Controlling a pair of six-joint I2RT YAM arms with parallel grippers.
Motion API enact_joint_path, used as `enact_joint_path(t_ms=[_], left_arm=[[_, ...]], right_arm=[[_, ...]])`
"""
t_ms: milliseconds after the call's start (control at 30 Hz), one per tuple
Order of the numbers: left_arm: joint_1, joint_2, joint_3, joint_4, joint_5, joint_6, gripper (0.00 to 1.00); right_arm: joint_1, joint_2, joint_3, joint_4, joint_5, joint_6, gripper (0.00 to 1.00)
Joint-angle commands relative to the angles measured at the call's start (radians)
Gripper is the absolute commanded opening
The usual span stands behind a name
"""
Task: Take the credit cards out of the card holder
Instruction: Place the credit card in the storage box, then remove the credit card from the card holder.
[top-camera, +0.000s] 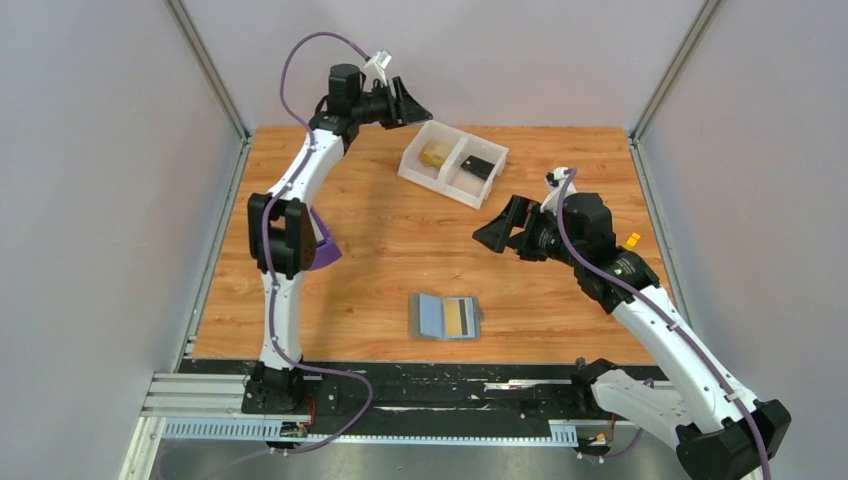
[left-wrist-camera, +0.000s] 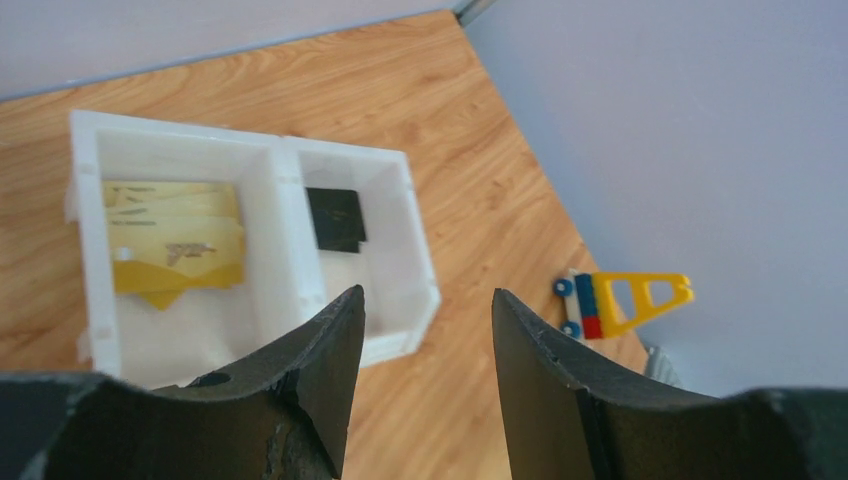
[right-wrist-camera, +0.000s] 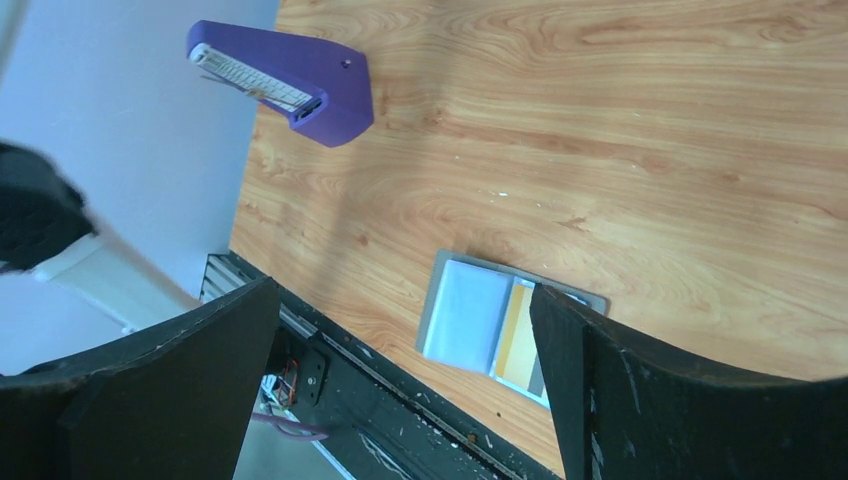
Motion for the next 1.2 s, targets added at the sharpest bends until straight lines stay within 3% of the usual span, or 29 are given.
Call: enact_joint_path(t_ms=[0, 267, 467, 600, 767, 933, 1167], left_arm=[[-0.003, -0.249, -0.199, -0.032, 0.082, -0.029, 0.57], [-0.029, -0.635, -0.669, -0.191, 0.001, 0.058, 0.54], [-0.121, -0.870, -0.968, -0.310, -0.072, 0.124, 0.53], [-0.212, -0.976, -1.145, -0.260, -0.040, 0.089, 0.51], [-0.295, -1.028, -1.293, -0.147, 0.007, 0.021, 0.43], [-0.334, -0.984, -1.369, -0.002, 0.065, -0.045, 0.31], [-0.351, -0.896, -1.465, 0.119, 0.078, -0.083, 0.23]], right_arm=[[0.001, -0.025, -0.003, -0.082, 0.078, 0.067, 1.00], [0.011, -0.036, -0.142, -0.068, -0.040, 0.084, 0.89], [0.052, -0.024, -0.261, 0.032, -0.096, 0.160, 0.61], [0.138, -0.006, -0.321, 0.129, -0.060, 0.221, 0.56], [0.259, 0.097, -0.323, 0.188, 0.025, 0.253, 0.56], [0.329, 0.217, -0.296, 0.224, 0.112, 0.268, 0.56], [0.332, 0.294, -0.305, 0.270, 0.167, 0.274, 0.41]])
